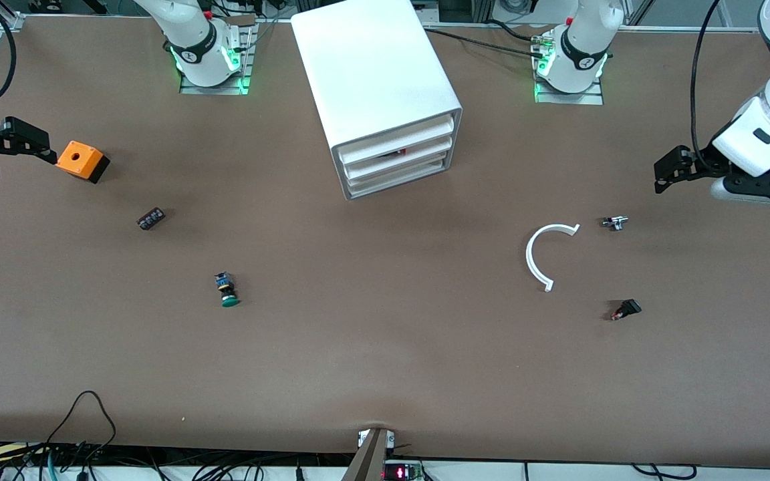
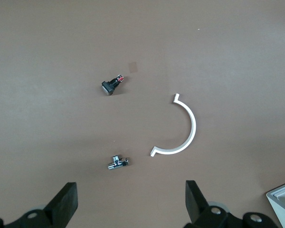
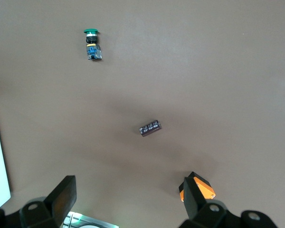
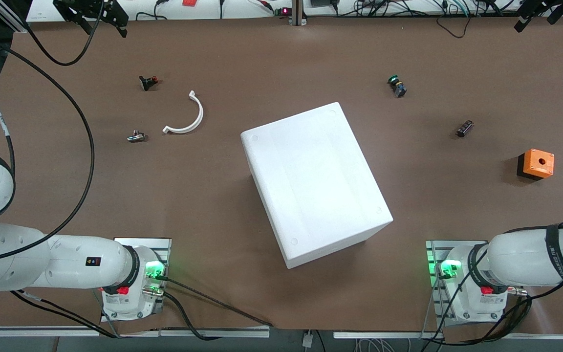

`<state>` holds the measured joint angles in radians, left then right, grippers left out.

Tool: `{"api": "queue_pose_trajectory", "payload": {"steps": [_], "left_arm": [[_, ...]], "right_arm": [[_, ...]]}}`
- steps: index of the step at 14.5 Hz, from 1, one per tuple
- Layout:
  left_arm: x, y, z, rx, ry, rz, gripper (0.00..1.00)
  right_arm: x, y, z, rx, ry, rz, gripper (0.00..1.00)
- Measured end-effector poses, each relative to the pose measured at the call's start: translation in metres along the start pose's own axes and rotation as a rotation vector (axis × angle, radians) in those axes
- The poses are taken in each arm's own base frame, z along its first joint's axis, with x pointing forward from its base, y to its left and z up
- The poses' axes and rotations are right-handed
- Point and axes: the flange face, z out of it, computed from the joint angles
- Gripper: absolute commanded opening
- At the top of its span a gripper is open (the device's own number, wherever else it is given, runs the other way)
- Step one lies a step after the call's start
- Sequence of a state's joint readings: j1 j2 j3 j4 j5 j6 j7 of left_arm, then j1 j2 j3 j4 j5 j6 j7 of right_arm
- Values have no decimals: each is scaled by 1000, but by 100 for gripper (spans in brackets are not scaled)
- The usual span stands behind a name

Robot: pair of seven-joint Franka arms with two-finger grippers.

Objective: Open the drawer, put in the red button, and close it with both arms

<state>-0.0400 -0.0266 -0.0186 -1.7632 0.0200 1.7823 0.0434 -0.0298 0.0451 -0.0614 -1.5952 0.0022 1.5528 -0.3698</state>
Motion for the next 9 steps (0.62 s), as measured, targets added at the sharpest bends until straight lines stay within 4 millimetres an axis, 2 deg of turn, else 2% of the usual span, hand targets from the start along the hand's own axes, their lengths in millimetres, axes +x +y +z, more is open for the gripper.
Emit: {"api": "queue_pose_trajectory", "payload": {"steps": [9], "left_arm": [[5,17,-3,-2,-29,28,100]], "right_arm": [[-2,3,-1,-1,2,-17,100]]}}
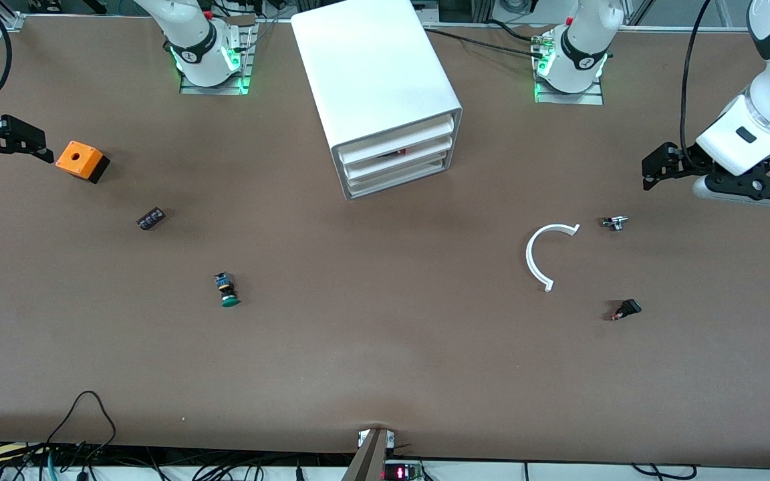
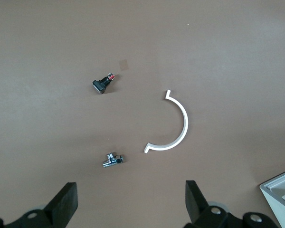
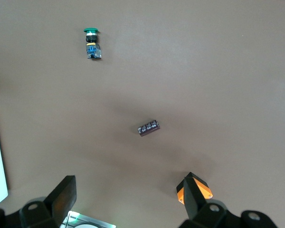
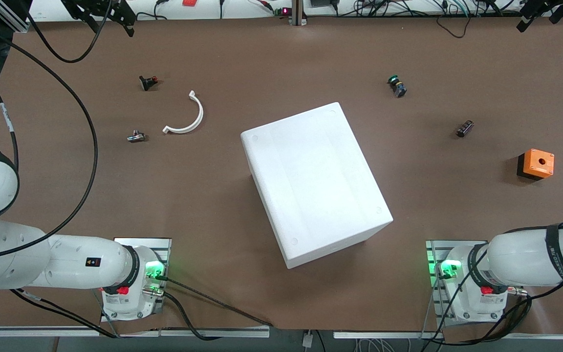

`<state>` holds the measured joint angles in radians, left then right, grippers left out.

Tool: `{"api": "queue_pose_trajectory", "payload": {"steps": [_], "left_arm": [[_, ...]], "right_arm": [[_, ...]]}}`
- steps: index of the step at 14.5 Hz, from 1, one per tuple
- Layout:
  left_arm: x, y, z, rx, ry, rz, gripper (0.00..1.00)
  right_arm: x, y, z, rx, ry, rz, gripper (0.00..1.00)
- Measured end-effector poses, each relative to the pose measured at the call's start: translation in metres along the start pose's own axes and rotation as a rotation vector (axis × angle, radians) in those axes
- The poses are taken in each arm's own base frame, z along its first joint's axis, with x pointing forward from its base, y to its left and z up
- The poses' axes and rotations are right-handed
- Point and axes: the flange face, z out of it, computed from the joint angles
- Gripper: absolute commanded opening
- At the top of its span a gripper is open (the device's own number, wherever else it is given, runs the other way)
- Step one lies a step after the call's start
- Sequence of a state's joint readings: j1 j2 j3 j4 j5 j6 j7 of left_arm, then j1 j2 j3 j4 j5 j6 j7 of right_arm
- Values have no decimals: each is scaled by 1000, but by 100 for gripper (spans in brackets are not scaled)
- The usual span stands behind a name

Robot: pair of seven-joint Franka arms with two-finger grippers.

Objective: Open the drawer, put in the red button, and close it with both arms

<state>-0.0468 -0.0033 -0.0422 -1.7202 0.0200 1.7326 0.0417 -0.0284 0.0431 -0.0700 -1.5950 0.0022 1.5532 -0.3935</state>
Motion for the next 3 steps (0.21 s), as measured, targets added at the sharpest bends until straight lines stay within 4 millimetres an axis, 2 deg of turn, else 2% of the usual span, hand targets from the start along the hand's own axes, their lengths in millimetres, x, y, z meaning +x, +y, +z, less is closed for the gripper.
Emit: {"api": "queue_pose_trajectory", "payload": {"steps": [3], "left_arm": [[0,0,-1,0,-3,0,100]], "right_arm": [[0,0,0,0,0,-1,100]]}}
